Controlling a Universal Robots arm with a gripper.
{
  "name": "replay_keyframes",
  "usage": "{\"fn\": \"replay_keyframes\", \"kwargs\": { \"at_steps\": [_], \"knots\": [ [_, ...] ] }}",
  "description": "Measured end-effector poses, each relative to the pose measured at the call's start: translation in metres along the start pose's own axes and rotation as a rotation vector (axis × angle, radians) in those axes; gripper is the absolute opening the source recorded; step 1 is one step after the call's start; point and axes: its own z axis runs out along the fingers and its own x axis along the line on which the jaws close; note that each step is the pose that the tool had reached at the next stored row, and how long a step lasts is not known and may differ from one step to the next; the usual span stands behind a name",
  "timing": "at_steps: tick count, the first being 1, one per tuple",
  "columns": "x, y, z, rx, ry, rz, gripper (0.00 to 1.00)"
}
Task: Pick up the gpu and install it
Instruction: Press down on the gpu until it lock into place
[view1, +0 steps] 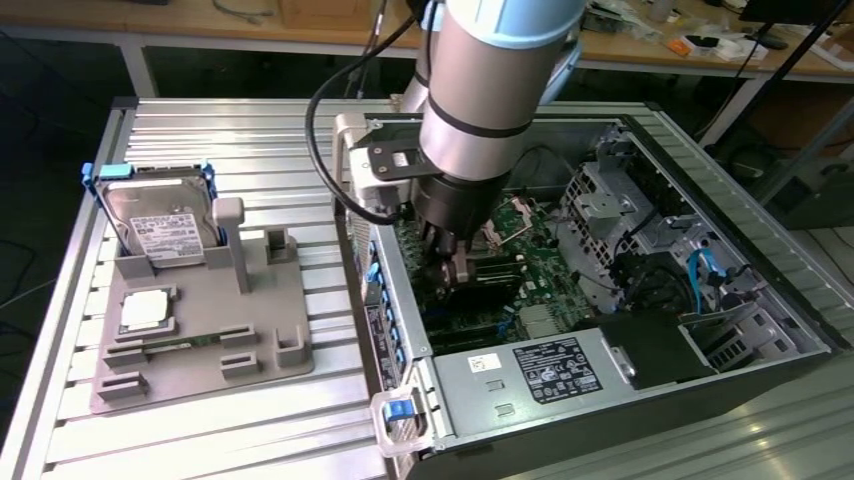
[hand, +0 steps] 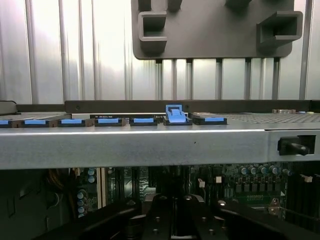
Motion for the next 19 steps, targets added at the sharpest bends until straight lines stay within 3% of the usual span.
{"fn": "replay_keyframes", "kwargs": {
  "at_steps": [5, 9, 19],
  "knots": [
    [-0.001, -0.006, -0.0028, -0.0021, 0.0026, 0.0, 0.11],
    [-0.004, -0.0057, -0.0157, -0.0015, 0.0098, 0.0, 0.11],
    [-0.01, 0.0117, -0.0174, 0.0096, 0.011, -0.001, 0.11]
  ]
}}
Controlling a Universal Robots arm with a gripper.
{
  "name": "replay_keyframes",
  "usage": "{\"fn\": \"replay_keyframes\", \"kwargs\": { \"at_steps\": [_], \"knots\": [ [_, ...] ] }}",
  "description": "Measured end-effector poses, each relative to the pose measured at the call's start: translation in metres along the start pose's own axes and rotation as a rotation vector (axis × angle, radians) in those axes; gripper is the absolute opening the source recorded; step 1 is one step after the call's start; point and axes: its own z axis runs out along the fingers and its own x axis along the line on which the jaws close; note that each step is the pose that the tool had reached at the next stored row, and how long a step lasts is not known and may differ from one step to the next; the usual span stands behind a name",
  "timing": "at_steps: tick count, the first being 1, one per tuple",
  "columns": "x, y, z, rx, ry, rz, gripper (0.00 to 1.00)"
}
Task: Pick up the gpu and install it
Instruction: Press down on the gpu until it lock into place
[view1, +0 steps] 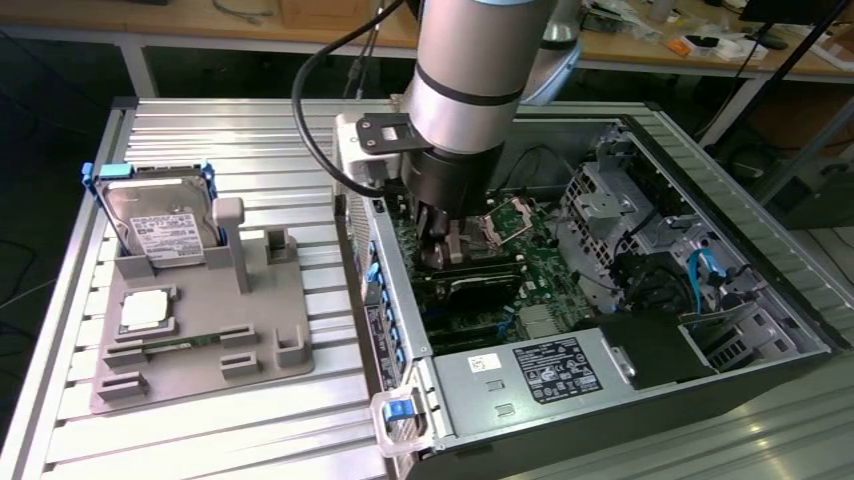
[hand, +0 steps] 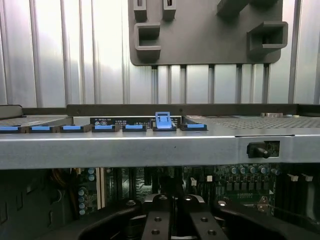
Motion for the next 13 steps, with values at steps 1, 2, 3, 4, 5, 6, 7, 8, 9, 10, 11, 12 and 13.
{"fn": "replay_keyframes", "kwargs": {
  "at_steps": [1, 2, 3, 4, 5, 6, 7, 8, 9, 10, 11, 12, 13],
  "knots": [
    [-0.001, 0.002, 0.0, 0.0008, -0.0001, 0.0, 0.11],
    [-0.003, 0.0042, 0.0, 0.0013, -0.0002, 0.0, 0.11],
    [-0.005, 0.0048, 0.0, 0.0013, -0.0001, -0.001, 0.11],
    [-0.008, 0.0049, 0.0001, 0.0011, -0.0001, -0.003, 0.11],
    [-0.012, 0.0051, 0.0002, 0.001, -0.0002, -0.005, 0.11],
    [-0.015, 0.0054, 0.0004, 0.0011, -0.0004, -0.006, 0.11],
    [-0.018, 0.0061, 0.0004, 0.0011, -0.0004, -0.007, 0.11],
    [-0.019, 0.0079, 0.0004, 0.0014, -0.0003, -0.007, 0.11],
    [-0.019, 0.0104, 0.0003, 0.0027, -0.0004, -0.007, 0.11],
    [-0.019, 0.013, 0.0002, 0.005, -0.0013, -0.007, 0.11],
    [-0.019, 0.0152, 0.0001, 0.0074, -0.0023, -0.007, 0.11],
    [-0.019, 0.0172, 0.0001, 0.01, -0.0031, -0.007, 0.11],
    [-0.019, 0.0191, -0.0001, 0.0118, -0.0032, -0.007, 0.11]
  ]
}}
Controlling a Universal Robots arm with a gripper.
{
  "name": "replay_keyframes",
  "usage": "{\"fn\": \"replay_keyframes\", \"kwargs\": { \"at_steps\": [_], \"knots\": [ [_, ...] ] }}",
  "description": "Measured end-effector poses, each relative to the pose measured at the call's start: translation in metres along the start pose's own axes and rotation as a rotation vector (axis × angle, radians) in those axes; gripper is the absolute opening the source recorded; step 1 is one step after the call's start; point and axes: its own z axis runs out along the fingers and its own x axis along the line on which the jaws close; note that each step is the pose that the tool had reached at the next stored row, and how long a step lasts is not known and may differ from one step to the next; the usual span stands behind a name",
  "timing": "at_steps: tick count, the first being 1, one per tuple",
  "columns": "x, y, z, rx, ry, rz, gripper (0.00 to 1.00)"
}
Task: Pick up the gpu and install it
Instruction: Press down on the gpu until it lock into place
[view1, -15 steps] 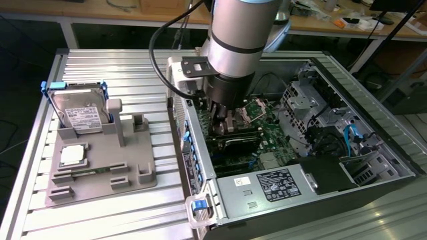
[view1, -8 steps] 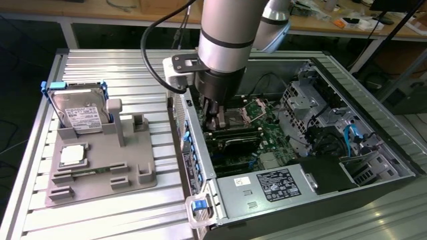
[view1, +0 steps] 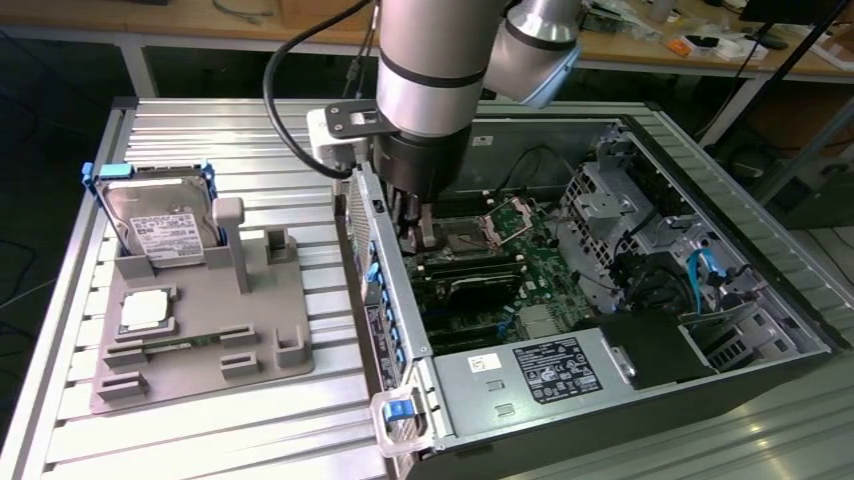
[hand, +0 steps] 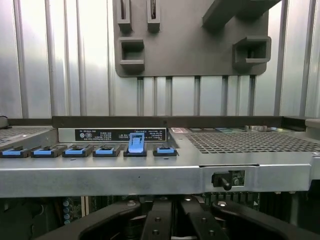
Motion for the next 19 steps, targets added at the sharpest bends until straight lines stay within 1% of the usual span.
{"fn": "replay_keyframes", "kwargs": {
  "at_steps": [2, 3, 6, 9, 11, 14, 19],
  "knots": [
    [0.0, 0.0032, 0.0, 0.0035, -0.0009, 0.0, 0.11],
    [0.0003, 0.0039, 0.0, 0.0044, -0.0024, -0.001, 0.11],
    [0.0019, 0.0044, -0.0003, 0.004, -0.0046, 0.0, 0.11],
    [0.0021, 0.0043, -0.0003, 0.0039, -0.0048, 0.0, 0.11],
    [0.0021, 0.0021, -0.0002, 0.0036, -0.0045, 0.0, 0.11],
    [0.0022, -0.0039, 0.0002, 0.0039, -0.0047, 0.0, 0.11],
    [0.0042, -0.0043, 0.0001, 0.0038, -0.0048, 0.0, 0.11]
  ]
}}
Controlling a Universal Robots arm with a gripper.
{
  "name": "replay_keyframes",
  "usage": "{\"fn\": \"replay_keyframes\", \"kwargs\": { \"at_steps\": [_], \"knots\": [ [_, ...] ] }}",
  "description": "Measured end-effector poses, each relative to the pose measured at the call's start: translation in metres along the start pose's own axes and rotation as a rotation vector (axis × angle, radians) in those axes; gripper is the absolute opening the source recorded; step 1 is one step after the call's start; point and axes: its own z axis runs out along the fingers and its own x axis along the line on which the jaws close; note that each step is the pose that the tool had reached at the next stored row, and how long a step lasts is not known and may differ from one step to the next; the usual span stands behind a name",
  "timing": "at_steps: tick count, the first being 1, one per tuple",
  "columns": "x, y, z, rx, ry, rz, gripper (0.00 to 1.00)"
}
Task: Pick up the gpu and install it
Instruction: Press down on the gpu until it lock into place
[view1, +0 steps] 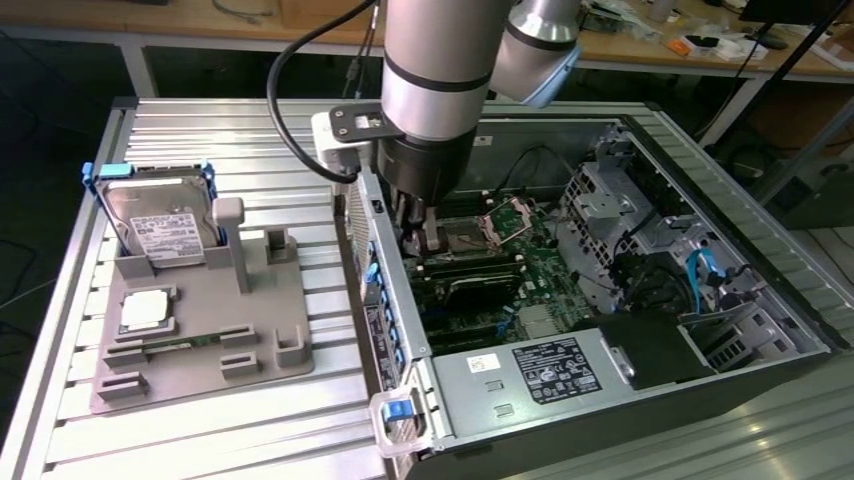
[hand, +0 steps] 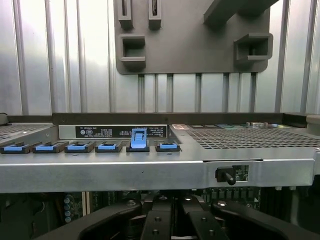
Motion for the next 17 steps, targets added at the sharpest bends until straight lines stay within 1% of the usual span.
{"fn": "replay_keyframes", "kwargs": {
  "at_steps": [3, 7, 13, 17],
  "knots": [
    [0.0021, 0.0007, -0.0001, 0.0, -0.0012, 0.0, 0.11],
    [0.0024, 0.0016, -0.0002, 0.0, -0.0012, 0.0, 0.11],
    [0.0026, 0.008, -0.0005, 0.0019, -0.0025, 0.0, 0.11],
    [0.0049, 0.0085, -0.0006, 0.0022, -0.0044, 0.0, 0.11]
  ]
}}
